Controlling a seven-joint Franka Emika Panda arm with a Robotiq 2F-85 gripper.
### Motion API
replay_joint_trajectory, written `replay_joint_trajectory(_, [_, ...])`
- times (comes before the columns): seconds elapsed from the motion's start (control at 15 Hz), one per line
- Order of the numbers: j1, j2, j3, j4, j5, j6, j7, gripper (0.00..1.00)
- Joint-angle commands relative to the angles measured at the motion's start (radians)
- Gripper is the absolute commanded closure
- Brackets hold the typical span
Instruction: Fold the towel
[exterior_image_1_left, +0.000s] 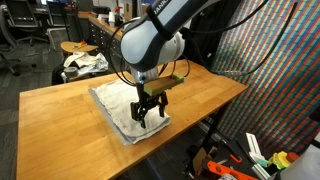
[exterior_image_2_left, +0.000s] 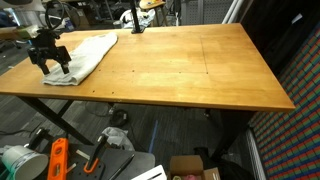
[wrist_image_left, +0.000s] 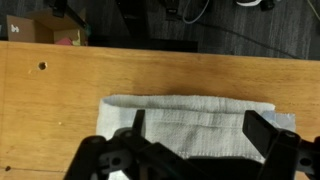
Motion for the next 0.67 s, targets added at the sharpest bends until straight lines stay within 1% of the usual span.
replay_joint_trajectory(0.0, [-0.029,0.029,-0.006,0.040,0.055,-0.041,-0.059,0.00])
replay_joint_trajectory(0.2, [-0.059,0.056,-0.005,0.048,0.139,-0.026,-0.123,0.00])
replay_joint_trajectory(0.6, [-0.104,0.098,-0.013,0.059,0.225,-0.033,-0.186,0.00])
